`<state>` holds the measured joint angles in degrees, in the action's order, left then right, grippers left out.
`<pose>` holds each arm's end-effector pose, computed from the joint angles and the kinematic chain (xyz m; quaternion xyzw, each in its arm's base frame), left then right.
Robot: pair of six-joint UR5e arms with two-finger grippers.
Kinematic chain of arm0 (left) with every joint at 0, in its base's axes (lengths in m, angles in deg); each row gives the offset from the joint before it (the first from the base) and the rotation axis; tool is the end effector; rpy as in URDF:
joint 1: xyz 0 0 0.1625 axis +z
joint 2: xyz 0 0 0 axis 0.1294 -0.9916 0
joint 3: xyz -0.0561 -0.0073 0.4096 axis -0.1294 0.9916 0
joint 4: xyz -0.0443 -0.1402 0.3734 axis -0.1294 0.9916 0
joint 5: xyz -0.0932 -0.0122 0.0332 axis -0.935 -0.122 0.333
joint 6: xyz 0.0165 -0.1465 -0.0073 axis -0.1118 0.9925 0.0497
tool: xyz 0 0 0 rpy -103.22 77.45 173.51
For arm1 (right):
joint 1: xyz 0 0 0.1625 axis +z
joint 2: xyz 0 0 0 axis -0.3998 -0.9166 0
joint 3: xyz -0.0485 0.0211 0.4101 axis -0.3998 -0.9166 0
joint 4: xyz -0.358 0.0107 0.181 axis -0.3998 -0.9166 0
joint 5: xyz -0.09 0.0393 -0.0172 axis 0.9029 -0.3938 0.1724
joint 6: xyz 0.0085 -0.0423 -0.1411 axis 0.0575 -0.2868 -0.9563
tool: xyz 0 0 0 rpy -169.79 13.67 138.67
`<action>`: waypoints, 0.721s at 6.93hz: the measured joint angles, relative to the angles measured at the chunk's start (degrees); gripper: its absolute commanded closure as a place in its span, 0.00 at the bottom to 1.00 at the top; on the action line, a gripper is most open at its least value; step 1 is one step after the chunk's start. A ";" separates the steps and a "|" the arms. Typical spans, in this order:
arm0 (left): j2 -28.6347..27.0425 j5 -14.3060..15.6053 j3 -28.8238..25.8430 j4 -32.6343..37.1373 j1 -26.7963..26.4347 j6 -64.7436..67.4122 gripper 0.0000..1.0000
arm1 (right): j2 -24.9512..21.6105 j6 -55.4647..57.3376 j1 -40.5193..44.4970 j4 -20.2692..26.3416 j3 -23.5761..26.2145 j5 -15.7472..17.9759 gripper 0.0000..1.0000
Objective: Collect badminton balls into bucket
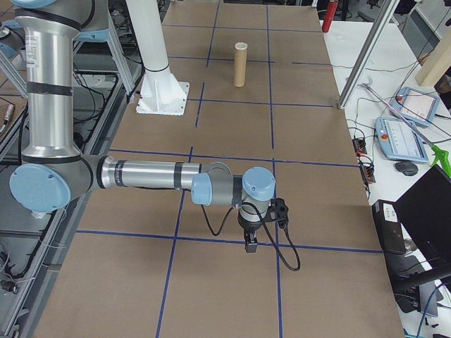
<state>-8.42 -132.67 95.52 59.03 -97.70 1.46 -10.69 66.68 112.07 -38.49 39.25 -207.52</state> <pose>-0.0299 -0.4852 0.6451 0.0400 0.3866 0.0526 0.9199 0.0239 -0.4549 0.6860 0.0124 -0.3533 -0.0574 0.9337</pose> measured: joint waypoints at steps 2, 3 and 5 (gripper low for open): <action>-0.01 0.05 0.06 -0.02 0.00 -0.01 0.00 | 0.00 -0.04 0.00 0.00 0.00 0.00 0.00; 0.03 0.07 0.18 -0.02 0.00 -0.01 0.00 | 0.00 -0.02 0.00 0.00 0.00 0.00 0.00; 0.09 0.08 0.54 -0.02 -0.04 -0.01 0.00 | 0.00 0.00 0.00 0.00 0.00 0.00 0.00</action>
<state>-8.33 -132.59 96.06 59.01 -97.74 1.45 -10.68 66.68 112.07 -38.49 39.25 -207.52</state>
